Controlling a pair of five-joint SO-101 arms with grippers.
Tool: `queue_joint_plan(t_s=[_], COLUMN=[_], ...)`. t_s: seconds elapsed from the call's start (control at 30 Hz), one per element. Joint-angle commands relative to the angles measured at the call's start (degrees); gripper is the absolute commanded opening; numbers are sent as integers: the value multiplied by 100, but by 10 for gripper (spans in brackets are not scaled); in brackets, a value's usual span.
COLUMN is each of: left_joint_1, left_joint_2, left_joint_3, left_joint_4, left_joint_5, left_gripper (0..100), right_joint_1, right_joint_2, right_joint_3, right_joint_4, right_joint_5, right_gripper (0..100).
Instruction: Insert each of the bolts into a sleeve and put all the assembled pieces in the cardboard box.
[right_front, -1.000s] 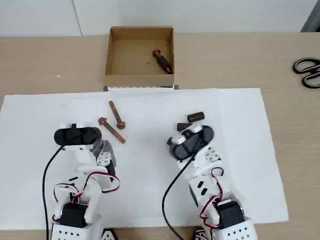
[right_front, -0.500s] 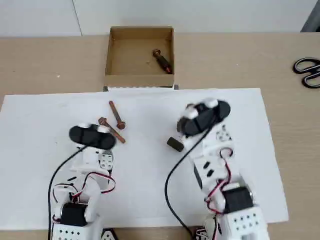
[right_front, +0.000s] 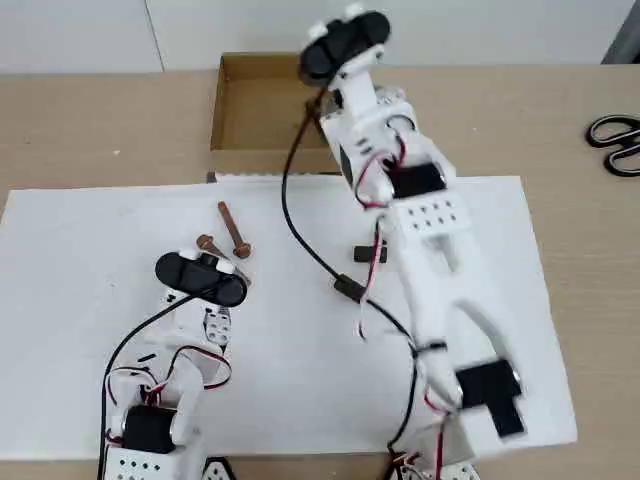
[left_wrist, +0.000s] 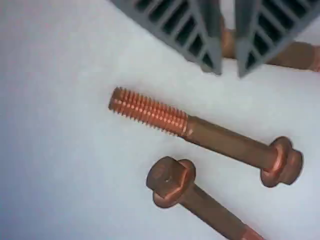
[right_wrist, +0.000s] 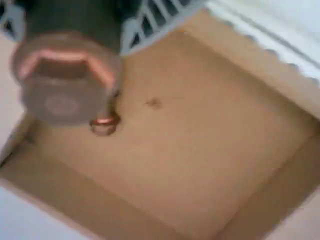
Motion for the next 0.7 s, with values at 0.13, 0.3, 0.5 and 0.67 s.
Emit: queue_joint_plan(t_s=[0.13, 0.3, 0.5, 0.67], left_joint_1=[26, 26, 26, 26], left_joint_2=[-53, -53, -53, -53], left_joint_3=[-57, -57, -57, -57], left_joint_4=[18, 18, 18, 18], left_joint_5=[-26, -26, -26, -26], left_gripper=[7, 7, 7, 7], right_joint_1=[-207, -295, -312, -303], right_joint_2=[2211, 3380, 4215, 4356], right_joint_3=[-2374, -3191, -3956, -4202], right_joint_4=[-189, -198, -154, -136], right_joint_5=[1521, 2312, 2488, 2637], right_gripper=[4, 9, 189, 206])
